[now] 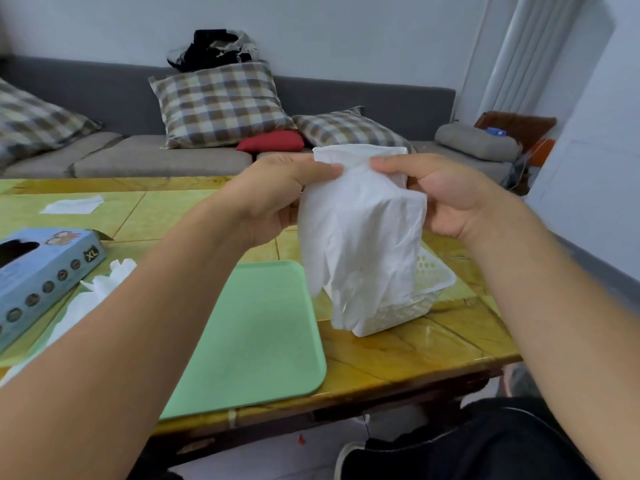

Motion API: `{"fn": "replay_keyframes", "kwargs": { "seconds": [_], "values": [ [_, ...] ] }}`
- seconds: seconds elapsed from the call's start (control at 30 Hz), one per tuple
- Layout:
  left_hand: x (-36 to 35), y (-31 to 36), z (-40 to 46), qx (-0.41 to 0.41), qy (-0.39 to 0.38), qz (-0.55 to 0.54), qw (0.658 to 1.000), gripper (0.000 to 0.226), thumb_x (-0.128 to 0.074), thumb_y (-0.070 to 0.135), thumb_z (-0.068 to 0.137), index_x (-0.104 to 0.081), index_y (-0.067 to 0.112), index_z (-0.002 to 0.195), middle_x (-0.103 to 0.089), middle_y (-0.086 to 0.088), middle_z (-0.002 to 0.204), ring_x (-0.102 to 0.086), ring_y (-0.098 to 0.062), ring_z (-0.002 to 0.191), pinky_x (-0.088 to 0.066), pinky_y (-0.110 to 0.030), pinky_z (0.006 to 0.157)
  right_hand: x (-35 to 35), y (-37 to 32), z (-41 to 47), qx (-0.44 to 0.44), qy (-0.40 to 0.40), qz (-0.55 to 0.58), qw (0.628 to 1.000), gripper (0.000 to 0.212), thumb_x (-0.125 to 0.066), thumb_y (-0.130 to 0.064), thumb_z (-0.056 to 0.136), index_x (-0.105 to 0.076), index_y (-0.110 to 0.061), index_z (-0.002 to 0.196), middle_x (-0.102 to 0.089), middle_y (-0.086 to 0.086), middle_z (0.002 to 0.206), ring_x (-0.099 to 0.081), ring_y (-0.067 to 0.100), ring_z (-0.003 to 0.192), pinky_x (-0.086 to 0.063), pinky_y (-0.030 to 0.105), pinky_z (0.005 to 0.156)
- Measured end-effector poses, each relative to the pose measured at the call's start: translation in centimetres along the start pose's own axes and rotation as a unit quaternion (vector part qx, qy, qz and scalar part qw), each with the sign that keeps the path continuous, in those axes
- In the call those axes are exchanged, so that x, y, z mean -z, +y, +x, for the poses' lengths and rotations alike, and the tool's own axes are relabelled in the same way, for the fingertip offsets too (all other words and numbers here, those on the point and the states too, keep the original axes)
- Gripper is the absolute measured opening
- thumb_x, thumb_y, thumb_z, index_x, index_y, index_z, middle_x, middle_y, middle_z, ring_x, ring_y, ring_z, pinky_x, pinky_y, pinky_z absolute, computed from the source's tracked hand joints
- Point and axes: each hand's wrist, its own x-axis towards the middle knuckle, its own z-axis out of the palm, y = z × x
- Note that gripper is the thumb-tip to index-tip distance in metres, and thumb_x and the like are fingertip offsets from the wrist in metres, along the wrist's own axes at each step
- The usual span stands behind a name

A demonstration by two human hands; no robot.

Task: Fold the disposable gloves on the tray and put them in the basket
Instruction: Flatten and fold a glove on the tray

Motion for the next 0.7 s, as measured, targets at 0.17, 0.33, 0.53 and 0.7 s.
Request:
{"fn": "replay_keyframes", "kwargs": {
  "seconds": [0.17, 0.33, 0.53, 0.7],
  "values": [
    [-1.4, -0.7, 1.7, 0.064, 0.018, 0.0, 0.998, 0.016, -0.066, 0.025, 0.096, -0.073, 0.01, 0.097, -0.078, -0.001, 0.082, -0.072, -0.01, 0.065, -0.054, -0.02, 0.053, 2.6, 0.4, 0.4, -0.049, -0.011, -0.01, 0.999, 0.036, -0.07, -0.016, 0.088, -0.07, -0.002, 0.121, -0.074, 0.014, 0.116, -0.072, 0.022, 0.098, -0.059, 0.037, 0.09],
    [-2.2, -2.7, 5.4, 0.046, 0.068, 0.089, 0.993, 0.027, -0.072, 0.022, 0.092, -0.073, -0.002, 0.104, -0.077, -0.01, 0.094, -0.071, -0.015, 0.068, -0.06, -0.028, 0.06, 4.2, 1.2, 4.3, 0.005, 0.089, -0.145, 0.985, 0.026, -0.076, -0.013, 0.088, -0.071, -0.001, 0.111, -0.074, 0.011, 0.101, -0.071, 0.015, 0.073, -0.06, 0.03, 0.07],
    [-1.3, 2.2, 10.1, -0.267, 0.12, 0.143, 0.945, 0.038, -0.072, 0.028, 0.092, -0.068, -0.009, 0.086, -0.067, -0.022, 0.084, -0.057, -0.017, 0.074, -0.047, -0.034, 0.07, 4.9, -3.3, 8.0, 0.362, 0.133, -0.102, 0.917, 0.006, -0.08, -0.012, 0.084, -0.077, -0.018, 0.083, -0.076, 0.005, 0.089, -0.071, 0.027, 0.088, -0.059, 0.046, 0.083],
    [-0.1, -2.7, 11.0, -0.228, 0.065, 0.195, 0.952, 0.013, -0.074, 0.018, 0.091, -0.077, 0.005, 0.092, -0.078, -0.009, 0.091, -0.067, -0.01, 0.078, -0.056, -0.032, 0.078, 6.8, 1.8, 10.2, 0.305, 0.096, -0.145, 0.936, 0.011, -0.079, -0.007, 0.084, -0.076, -0.016, 0.09, -0.075, -0.004, 0.085, -0.068, 0.009, 0.08, -0.055, 0.028, 0.075]
  ]
}}
